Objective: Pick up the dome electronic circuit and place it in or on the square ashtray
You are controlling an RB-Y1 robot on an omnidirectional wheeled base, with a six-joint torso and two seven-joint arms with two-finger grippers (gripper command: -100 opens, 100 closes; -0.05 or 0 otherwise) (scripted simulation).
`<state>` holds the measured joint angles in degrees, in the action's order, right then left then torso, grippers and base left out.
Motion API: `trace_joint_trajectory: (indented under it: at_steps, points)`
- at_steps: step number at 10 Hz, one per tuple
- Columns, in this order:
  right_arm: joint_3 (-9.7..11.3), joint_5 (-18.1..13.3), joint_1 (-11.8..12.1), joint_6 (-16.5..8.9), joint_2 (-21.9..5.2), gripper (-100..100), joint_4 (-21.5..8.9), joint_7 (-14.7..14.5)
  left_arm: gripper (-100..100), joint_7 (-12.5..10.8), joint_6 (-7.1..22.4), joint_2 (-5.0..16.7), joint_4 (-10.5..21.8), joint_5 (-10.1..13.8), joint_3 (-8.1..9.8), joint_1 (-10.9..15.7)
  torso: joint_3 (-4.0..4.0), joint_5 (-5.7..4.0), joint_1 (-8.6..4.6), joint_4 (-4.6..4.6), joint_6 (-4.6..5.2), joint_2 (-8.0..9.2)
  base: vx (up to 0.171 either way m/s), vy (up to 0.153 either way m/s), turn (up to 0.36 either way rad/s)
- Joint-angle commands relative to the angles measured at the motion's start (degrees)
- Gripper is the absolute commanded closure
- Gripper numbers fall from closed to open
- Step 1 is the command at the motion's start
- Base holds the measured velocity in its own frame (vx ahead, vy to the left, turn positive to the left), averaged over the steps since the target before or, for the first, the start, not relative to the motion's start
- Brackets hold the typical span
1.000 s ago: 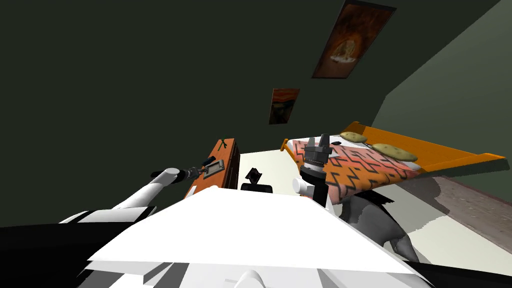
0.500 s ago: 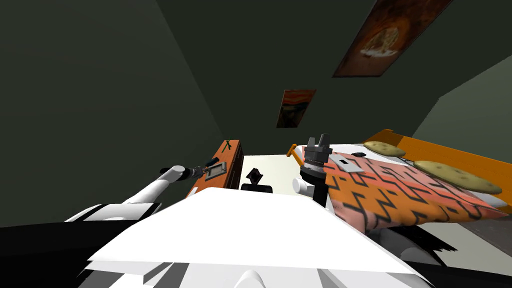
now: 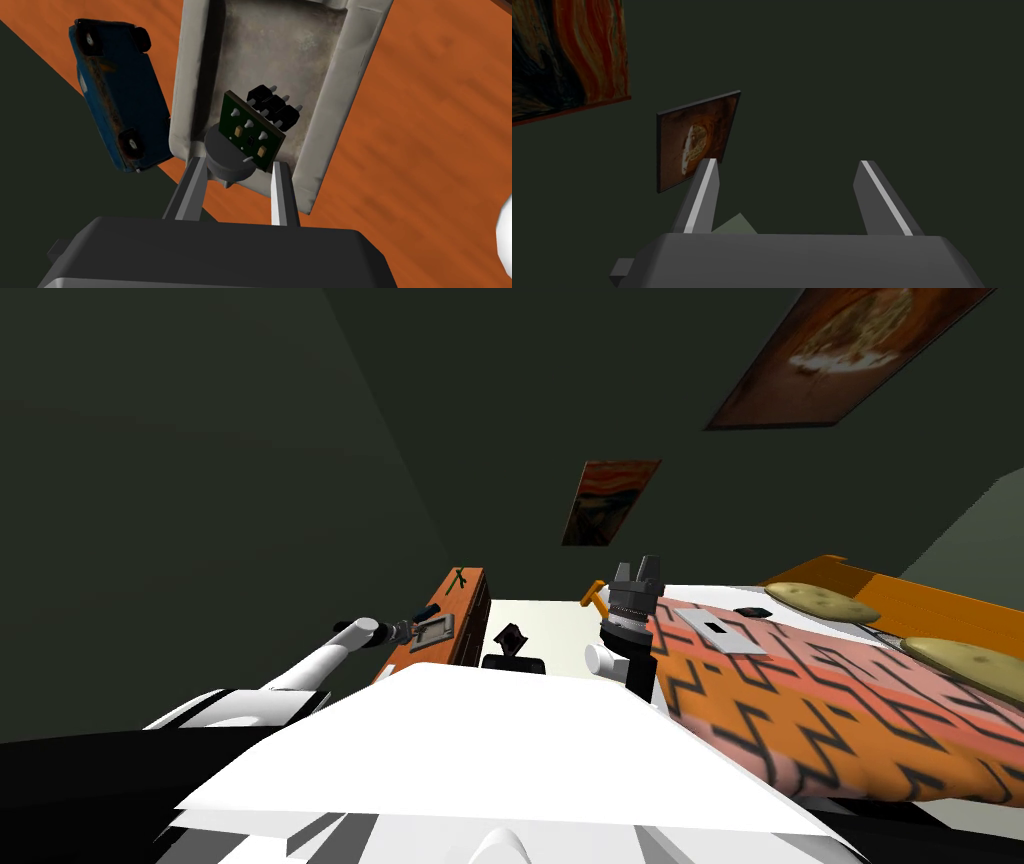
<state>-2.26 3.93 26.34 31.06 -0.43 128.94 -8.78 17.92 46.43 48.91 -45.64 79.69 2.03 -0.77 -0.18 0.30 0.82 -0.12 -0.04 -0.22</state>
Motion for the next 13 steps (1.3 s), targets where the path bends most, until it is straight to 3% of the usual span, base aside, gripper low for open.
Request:
trace_joint_trajectory:
  at_steps: [1, 8, 9, 13]
  points:
    - [0.0, 0.0, 0.0, 0.0, 0.0, 0, 0.0, 0.0, 100, 0.11, -0.07, -0.16, 0.21, -0.1, -0.2, 0.25, 0.0, 0.0, 0.0, 0.0, 0.0, 0.0, 0.014, 0.001, 0.008]
    - [0.0, 0.0, 0.0, 0.0, 0.0, 0, 0.0, 0.0, 100, 0.11, 0.19, -0.34, 0.23, -0.1, -0.78, 0.51, 0.01, -0.05, 0.03, 0.06, 0.04, -0.04, 0.029, 0.001, 0.017]
    - [0.0, 0.0, 0.0, 0.0, 0.0, 0, 0.0, 0.0, -100, 0.12, 0.2, -0.33, 0.22, -0.09, -0.79, 0.56, 0.09, -0.05, 0.0, 0.07, 0.03, 0.12, 0.0, 0.0, 0.0]
    - [0.0, 0.0, -0.01, 0.0, 0.0, 0, 0.0, 0.0, -100, 0.12, 0.19, -0.34, 0.22, -0.09, -0.78, 0.56, 0.16, -0.06, -0.03, 0.1, 0.03, 0.23, 0.0, 0.0, 0.0]
